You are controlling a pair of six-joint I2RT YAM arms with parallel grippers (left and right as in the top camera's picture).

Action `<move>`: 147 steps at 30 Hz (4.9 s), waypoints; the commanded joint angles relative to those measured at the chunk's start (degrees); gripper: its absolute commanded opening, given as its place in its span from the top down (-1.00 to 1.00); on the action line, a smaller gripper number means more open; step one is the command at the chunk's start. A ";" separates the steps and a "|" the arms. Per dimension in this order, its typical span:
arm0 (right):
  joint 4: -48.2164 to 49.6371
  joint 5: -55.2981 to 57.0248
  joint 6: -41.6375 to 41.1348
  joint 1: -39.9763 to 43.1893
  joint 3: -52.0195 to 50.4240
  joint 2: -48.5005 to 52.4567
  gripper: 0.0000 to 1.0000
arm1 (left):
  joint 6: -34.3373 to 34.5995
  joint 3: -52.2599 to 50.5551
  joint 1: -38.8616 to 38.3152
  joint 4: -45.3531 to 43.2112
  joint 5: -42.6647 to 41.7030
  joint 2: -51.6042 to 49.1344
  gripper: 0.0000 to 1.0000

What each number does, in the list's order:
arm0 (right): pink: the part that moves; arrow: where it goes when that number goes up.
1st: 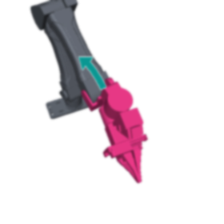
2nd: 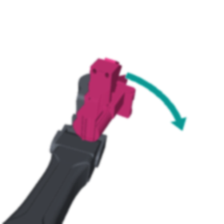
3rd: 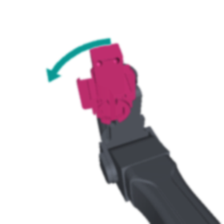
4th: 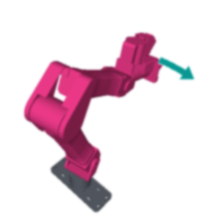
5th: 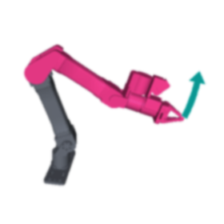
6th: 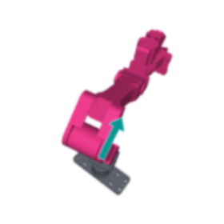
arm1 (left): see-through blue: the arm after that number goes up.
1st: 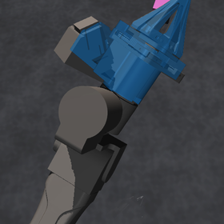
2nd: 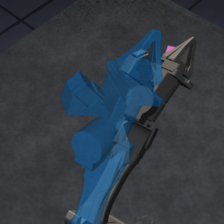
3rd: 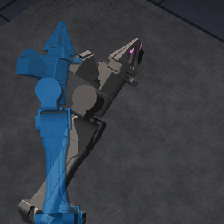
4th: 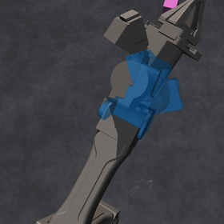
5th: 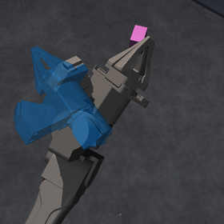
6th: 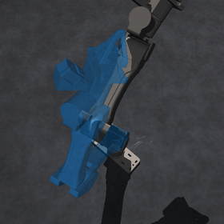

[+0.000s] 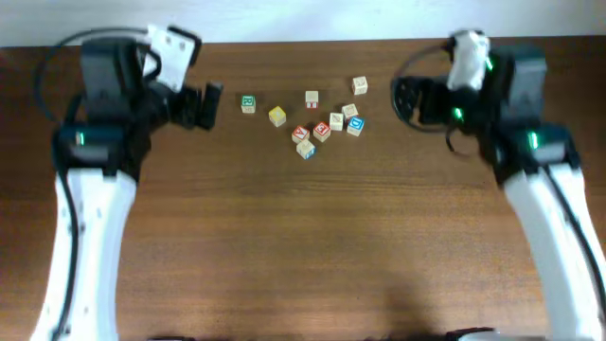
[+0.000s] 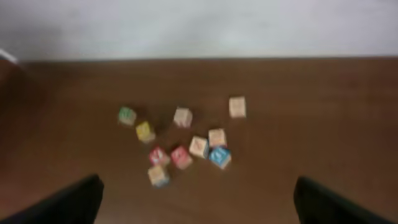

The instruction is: Rotate 5 blocks

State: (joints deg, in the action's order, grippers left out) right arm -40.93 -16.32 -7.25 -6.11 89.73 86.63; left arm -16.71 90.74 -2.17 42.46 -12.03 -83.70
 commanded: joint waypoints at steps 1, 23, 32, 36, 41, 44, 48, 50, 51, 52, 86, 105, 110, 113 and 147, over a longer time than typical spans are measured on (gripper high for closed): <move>-5.64 -1.88 5.29 -4.07 11.85 10.99 -0.96 | 0.39 12.81 0.09 8.48 -3.17 -11.91 -0.98; -1.62 15.67 -26.27 -8.50 16.59 44.26 -0.31 | 0.39 12.92 0.11 11.45 -3.63 -21.73 -0.98; 0.04 16.70 -26.16 -8.59 16.57 46.14 -0.06 | 0.39 12.92 0.11 11.43 -3.63 -21.73 -0.98; -0.11 15.69 -25.81 -9.38 16.55 47.65 -0.06 | 0.39 12.92 0.11 11.45 -3.63 -21.73 -0.98; -1.81 15.43 -25.79 -9.62 16.59 48.63 0.36 | 0.39 12.92 0.09 11.45 -3.63 -21.73 -0.98; -4.31 13.70 -25.79 -9.62 16.61 48.63 0.37 | 0.39 12.92 0.11 11.45 -3.63 -21.73 -0.98; -7.65 12.90 -24.72 -9.62 16.98 48.63 0.45 | 0.39 12.92 0.09 11.43 -3.63 -21.73 -0.98; -12.07 9.07 -19.06 -9.64 18.69 48.63 0.46 | 0.39 12.92 0.11 11.45 -3.63 -21.73 -0.98; -14.93 7.56 -16.65 -9.64 19.34 48.63 0.46 | 0.39 12.92 0.11 11.45 -3.63 -21.73 -0.99; -18.29 6.08 -14.16 -9.64 19.47 48.63 0.46 | 0.39 12.92 0.09 11.45 -3.63 -21.73 -0.98; -10.82 13.64 -39.15 -22.38 23.87 48.78 -0.11 | 0.39 12.92 0.09 11.47 -3.63 -21.73 -0.98; -31.19 9.94 -22.73 -22.73 20.83 48.74 0.28 | 0.39 12.92 0.11 11.45 -3.63 -21.73 -0.98; -35.21 10.97 -22.80 -19.65 20.83 48.74 0.28 | 0.39 12.92 0.11 11.45 -3.63 -21.73 -0.98; -36.50 10.62 -22.75 -19.32 20.83 48.74 0.26 | 0.39 12.92 0.09 11.45 -3.63 -21.73 -0.98; -5.22 19.58 -41.00 -19.30 24.06 50.73 0.24 | 0.39 12.92 0.11 11.45 -3.63 -21.73 -0.98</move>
State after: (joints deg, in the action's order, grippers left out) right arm -45.78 3.01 -48.03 -25.21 114.24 136.66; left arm -16.71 102.65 -2.17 53.82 -14.81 -104.81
